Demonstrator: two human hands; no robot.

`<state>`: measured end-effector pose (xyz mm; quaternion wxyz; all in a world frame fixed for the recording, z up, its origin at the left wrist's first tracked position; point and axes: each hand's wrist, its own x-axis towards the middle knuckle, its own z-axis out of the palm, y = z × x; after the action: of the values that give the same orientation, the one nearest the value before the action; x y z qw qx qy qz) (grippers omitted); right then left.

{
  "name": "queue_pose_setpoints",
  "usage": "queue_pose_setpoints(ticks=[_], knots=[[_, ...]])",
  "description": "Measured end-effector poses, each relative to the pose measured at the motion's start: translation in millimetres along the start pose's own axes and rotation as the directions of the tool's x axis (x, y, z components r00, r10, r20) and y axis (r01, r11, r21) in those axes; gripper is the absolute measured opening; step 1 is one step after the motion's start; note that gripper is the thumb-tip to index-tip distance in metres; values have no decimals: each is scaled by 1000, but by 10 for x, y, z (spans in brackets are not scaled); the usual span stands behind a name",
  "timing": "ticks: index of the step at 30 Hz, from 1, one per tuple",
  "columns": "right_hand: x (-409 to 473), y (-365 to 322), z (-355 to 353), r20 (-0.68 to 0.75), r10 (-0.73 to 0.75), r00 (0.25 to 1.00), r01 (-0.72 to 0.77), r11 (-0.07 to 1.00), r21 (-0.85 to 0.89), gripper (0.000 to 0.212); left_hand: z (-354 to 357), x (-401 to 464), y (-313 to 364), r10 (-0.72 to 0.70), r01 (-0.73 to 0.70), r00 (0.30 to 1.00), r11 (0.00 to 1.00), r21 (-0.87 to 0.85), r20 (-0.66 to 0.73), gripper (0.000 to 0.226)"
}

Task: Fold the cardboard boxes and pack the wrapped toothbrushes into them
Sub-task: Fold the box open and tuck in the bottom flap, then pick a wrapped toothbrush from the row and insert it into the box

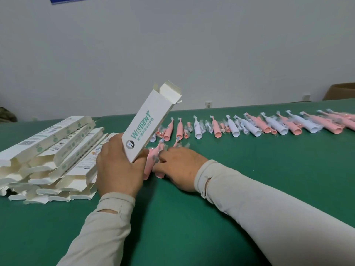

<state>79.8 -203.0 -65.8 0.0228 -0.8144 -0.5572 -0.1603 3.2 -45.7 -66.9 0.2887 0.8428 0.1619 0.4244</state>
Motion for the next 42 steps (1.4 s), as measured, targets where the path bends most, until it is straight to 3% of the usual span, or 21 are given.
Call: queue_pose_setpoints(ticks=[7,12,17,23,25,28,33,38,42], knots=[[-107,-60,-87,-5,-7,1000,6,981,-195,26,-3,-24,42,12,-13,999,1000,21,50,42],[-586,-43,-211,32,14,999,-8,983,-182,19,6,-74,78,37,-43,993,998,54,113,42],[-1346,152,-397,69,134,989,-124,983,-134,18,47,-173,148,77,-95,961,994,55,264,50],[-1875,272,-515,51,284,958,-279,956,-87,28,123,-361,310,97,-129,896,991,44,434,62],[-1905,296,-522,47,306,951,-303,951,-61,34,132,-394,408,151,-194,870,980,46,469,73],[-1956,418,-527,48,382,923,-378,923,-72,47,220,-323,596,226,-328,826,938,113,516,69],[-1935,532,-482,100,418,903,-399,902,-164,34,451,-347,747,194,-302,855,940,158,481,63],[-1896,497,-552,28,348,937,-345,934,-92,20,493,-332,555,204,-291,897,940,177,393,63],[-1929,491,-743,-78,354,932,-357,934,-22,21,469,-295,486,197,-277,914,941,192,355,65]])
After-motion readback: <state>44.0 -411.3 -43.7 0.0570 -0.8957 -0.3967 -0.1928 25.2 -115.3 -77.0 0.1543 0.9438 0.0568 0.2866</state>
